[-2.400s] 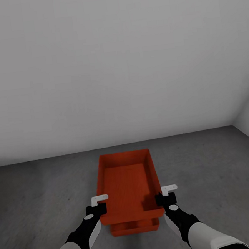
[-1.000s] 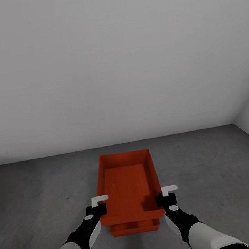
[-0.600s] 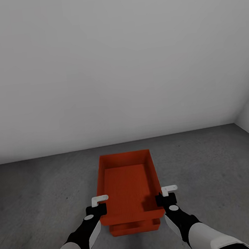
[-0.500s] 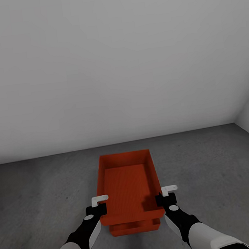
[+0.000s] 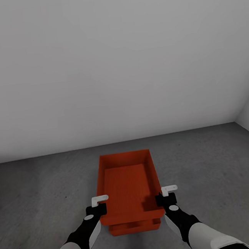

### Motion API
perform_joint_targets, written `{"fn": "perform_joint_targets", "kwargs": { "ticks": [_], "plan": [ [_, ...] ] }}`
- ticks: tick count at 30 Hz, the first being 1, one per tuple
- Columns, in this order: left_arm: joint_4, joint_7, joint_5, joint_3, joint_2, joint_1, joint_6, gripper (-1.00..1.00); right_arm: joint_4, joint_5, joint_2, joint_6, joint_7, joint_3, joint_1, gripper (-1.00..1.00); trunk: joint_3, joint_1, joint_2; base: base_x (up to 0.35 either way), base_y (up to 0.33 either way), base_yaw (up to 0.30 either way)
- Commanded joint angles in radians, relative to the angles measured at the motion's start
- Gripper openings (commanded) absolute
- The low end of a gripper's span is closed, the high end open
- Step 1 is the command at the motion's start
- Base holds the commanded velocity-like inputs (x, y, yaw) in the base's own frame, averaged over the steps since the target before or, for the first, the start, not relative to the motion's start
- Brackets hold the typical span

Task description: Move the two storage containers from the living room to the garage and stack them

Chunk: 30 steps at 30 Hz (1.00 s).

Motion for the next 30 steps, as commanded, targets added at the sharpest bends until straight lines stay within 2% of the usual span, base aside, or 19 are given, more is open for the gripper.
{"fn": "perform_joint_targets", "kwargs": {
  "ticks": [1,30],
  "plan": [
    [0.003,0.061,0.002,0.008,0.001,0.000,-0.001,-1.00,-0.005,0.017,-0.001,-0.003,-0.013,-0.023,-0.001,-1.00,-0.004,0.004,-0.008,0.000,0.000,0.000],
    [0.001,0.061,0.002,0.007,0.001,0.000,-0.001,-1.00,-0.005,0.017,-0.001,-0.003,-0.013,-0.023,-0.001,-1.00,-0.095,0.115,-0.211,0.000,0.000,0.000]
  ]
}}
